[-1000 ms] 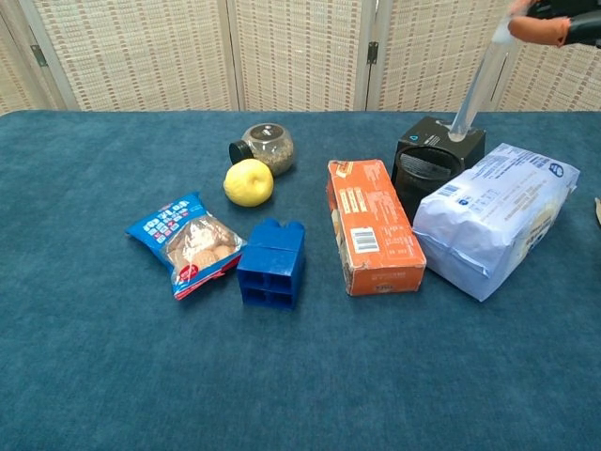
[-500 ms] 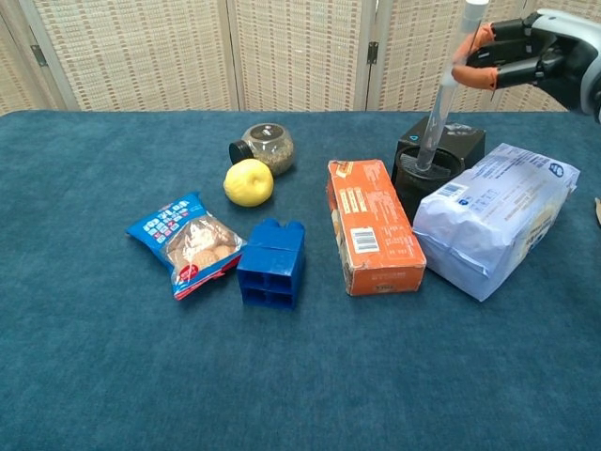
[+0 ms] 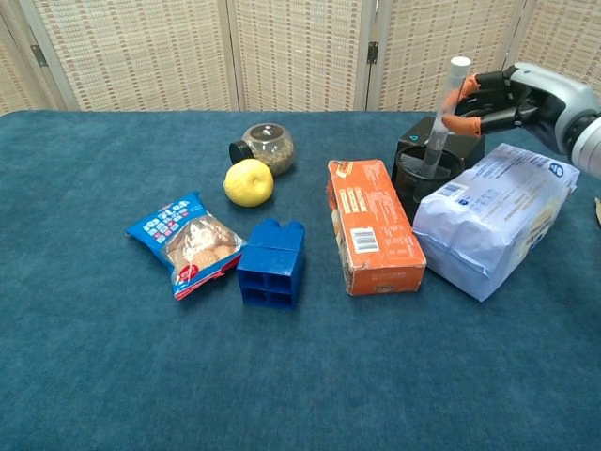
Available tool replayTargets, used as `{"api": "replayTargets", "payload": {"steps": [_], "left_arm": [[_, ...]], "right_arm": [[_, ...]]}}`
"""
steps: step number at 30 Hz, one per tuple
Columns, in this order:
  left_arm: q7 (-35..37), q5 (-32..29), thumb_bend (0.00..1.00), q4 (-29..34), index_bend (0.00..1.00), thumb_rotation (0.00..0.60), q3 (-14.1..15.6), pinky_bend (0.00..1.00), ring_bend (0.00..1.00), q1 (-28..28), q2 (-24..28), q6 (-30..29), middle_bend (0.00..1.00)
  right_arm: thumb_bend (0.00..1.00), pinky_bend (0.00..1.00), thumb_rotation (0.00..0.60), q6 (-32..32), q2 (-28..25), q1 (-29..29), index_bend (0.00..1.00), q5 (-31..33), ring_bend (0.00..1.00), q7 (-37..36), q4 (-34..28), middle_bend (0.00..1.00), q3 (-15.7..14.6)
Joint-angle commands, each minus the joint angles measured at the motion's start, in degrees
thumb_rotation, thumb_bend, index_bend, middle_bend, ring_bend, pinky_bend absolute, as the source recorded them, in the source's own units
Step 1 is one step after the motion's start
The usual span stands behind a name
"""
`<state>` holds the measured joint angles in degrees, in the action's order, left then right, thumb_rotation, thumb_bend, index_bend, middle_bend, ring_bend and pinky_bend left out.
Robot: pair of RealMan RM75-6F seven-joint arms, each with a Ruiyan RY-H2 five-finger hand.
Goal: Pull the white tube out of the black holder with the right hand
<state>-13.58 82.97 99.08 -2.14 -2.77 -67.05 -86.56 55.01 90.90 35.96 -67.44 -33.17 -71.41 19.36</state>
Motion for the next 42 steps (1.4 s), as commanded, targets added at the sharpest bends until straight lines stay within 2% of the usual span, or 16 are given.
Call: {"api": "replayTargets", "payload": {"steps": [1, 2, 4, 6, 10, 15, 18, 19, 20, 23, 25, 28, 35, 38, 42], "left_arm": [[0.0, 0.0, 0.33, 0.0, 0.14, 0.6, 0.0, 0.09, 0.04, 0.0, 0.0, 0.0, 0.09], [0.1, 0.1, 0.33, 0.0, 0.14, 0.6, 0.0, 0.09, 0.04, 0.0, 0.0, 0.0, 0.09], [0.1, 0.1, 0.33, 0.0, 0.14, 0.6, 0.0, 0.09, 0.04, 0.0, -0.1, 0.0, 0.09], [0.0, 0.3, 0.33, 0.0, 0.14, 0.6, 0.0, 0.09, 0.04, -0.1, -0.2, 0.0, 0.09], [-0.1, 0.4, 0.33, 0.1, 0.14, 0.6, -0.1, 0.09, 0.04, -0.2, -0.2, 0.0, 0.09], [0.0, 0.5, 0.33, 0.1, 0.14, 0.6, 0.0, 0.09, 0.04, -0.3, -0.1, 0.1, 0.09], [0.1, 0.5, 0.33, 0.1, 0.14, 0.6, -0.1, 0.09, 0.04, -0.3, -0.1, 0.0, 0.09], [0.1, 0.4, 0.33, 0.1, 0.14, 0.6, -0.2, 0.09, 0.04, -0.3, -0.1, 0.0, 0.09], [0.2, 0.4, 0.33, 0.2, 0.14, 0.6, -0.2, 0.09, 0.04, -0.3, -0.1, -0.1, 0.09], [0.1, 0.4, 0.33, 0.3, 0.14, 0.6, -0.2, 0.09, 0.04, -0.4, -0.3, 0.1, 0.09], [0.0, 0.4, 0.33, 0.4, 0.14, 0.6, -0.2, 0.09, 0.04, -0.4, -0.3, 0.1, 0.09], [-0.3, 0.5, 0.33, 0.7, 0.14, 0.6, -0.4, 0.09, 0.04, -0.4, -0.3, -0.3, 0.09], [-1.3, 1.0, 0.33, 1.6, 0.14, 0.6, -0.6, 0.09, 0.04, -0.5, -0.4, -0.8, 0.09], [-1.5, 1.3, 0.33, 2.1, 0.14, 0.6, -0.6, 0.09, 0.04, -0.6, -0.3, -0.9, 0.09], [-1.7, 1.5, 0.33, 2.6, 0.14, 0.6, -0.6, 0.09, 0.04, -0.9, -0.3, -0.6, 0.09]], "right_arm": [[0.46, 0.12, 0.6, -0.4, -0.1, 0.0, 0.51, -0.5, 0.17, 0.0, 0.3, 0.37, -0.4], [0.42, 0.12, 0.6, -0.8, -0.5, 0.0, 0.47, -0.8, 0.16, -0.1, 0.2, 0.35, -0.7], [0.24, 0.11, 0.6, -1.0, -1.5, -0.2, 0.3, -1.8, 0.12, -0.4, -0.4, 0.3, -1.0], [0.12, 0.1, 0.6, -0.8, -2.7, -0.6, 0.16, -3.0, 0.09, -0.5, -1.3, 0.24, -1.6], [0.03, 0.08, 0.6, 0.3, -5.6, -1.5, 0.02, -5.1, 0.04, 0.3, -3.5, 0.16, -2.5], [0.04, 0.08, 0.6, 3.0, -10.7, -3.5, 0.0, -6.7, 0.0, 4.6, -8.1, 0.12, -3.5], [0.14, 0.08, 0.6, 5.0, -13.2, -4.6, 0.0, -7.6, 0.0, 8.3, -10.2, 0.13, -4.1], [0.17, 0.08, 0.6, 6.4, -15.1, -5.6, 0.0, -7.9, 0.0, 11.8, -12.0, 0.14, -4.7], [0.2, 0.08, 0.6, 9.6, -18.1, -7.5, 0.0, -8.8, 0.01, 18.9, -13.6, 0.15, -6.0], [0.2, 0.08, 0.6, 17.8, -22.7, -13.0, 0.0, -8.8, 0.06, 33.1, -21.4, 0.19, -8.5], [0.2, 0.08, 0.6, 21.0, -24.3, -15.4, 0.0, -9.0, 0.06, 36.3, -24.2, 0.2, -9.6], [0.2, 0.08, 0.6, 25.4, -27.2, -19.7, 0.01, -10.4, 0.06, 37.0, -27.4, 0.2, -11.8], [0.2, 0.08, 0.6, 32.8, -31.0, -27.4, 0.01, -15.7, 0.03, 34.6, -29.9, 0.16, -16.9], [0.2, 0.08, 0.6, 34.8, -31.7, -29.8, 0.01, -17.8, 0.02, 33.3, -30.0, 0.16, -18.7], [0.2, 0.08, 0.6, 36.4, -31.1, -31.8, 0.01, -19.0, 0.02, 30.6, -29.1, 0.15, -19.5]]}}
